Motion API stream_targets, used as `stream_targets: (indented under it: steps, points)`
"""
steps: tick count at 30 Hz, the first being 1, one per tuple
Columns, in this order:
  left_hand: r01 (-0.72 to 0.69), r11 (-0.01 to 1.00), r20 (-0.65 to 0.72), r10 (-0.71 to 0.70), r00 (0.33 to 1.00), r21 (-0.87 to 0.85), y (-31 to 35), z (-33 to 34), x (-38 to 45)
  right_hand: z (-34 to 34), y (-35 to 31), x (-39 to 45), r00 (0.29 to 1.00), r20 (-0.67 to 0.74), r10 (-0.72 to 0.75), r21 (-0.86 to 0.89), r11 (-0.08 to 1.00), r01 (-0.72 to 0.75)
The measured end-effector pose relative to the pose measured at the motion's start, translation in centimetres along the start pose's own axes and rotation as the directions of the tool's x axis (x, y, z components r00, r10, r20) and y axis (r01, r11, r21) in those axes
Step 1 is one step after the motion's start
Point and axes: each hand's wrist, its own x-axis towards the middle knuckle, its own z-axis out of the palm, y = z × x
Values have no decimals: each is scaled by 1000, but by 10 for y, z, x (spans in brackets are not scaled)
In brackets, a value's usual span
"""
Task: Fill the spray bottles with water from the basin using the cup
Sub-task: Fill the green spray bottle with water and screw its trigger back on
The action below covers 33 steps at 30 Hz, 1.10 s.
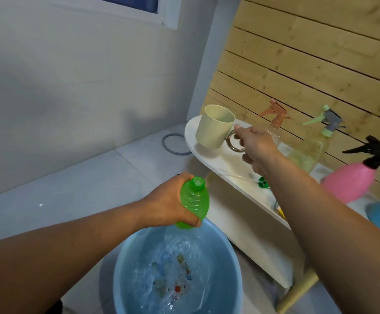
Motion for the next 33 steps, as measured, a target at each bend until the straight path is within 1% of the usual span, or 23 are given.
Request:
stream_targets:
  steps: [3,7,10,13,20,23,24,26,28,29,31,33]
  points:
    - [-8,1000,-5,8,1000,-5,0,3,3,19,9,23,997,-9,78,-6,997,-78]
    - [-25,1000,3,25,1000,5,1,4,6,32,15,32,992,21,127,-8,992,-127]
    - [-32,999,8,32,999,4,1,4,8,37,19,30,987,-2,161,-43,986,-161]
    - [-34,999,15,34,999,11,0,5,10,42,24,34,985,-6,174,-28,984,-174]
    - [-33,999,5,33,999,13,1,6,13,38,35,44,995,-6,102,-97,990,-102]
    - [-31,999,4,31,1000,18,3,7,11,30,30,39,996,-10,84,-233,969,-84]
    - [-32,999,1,32,999,20,4,6,11,26,28,38,998,-17,54,-262,963,-57]
    - [-32,999,-4,33,999,22,6,6,10,12,29,41,995,-75,-64,-294,955,40]
    - [-30,999,-4,30,1000,14,6,7,10,-12,34,47,978,-135,-157,-429,899,85]
    - [-29,1000,-4,29,1000,11,6,7,10,-26,36,49,976,-144,-161,-516,854,64]
    - [-26,1000,-2,26,1000,11,6,8,9,-55,41,49,985,-148,-91,-670,741,-33]
    - [-17,1000,-4,17,1000,8,6,9,9,-78,46,45,982,-188,-11,-790,596,-144]
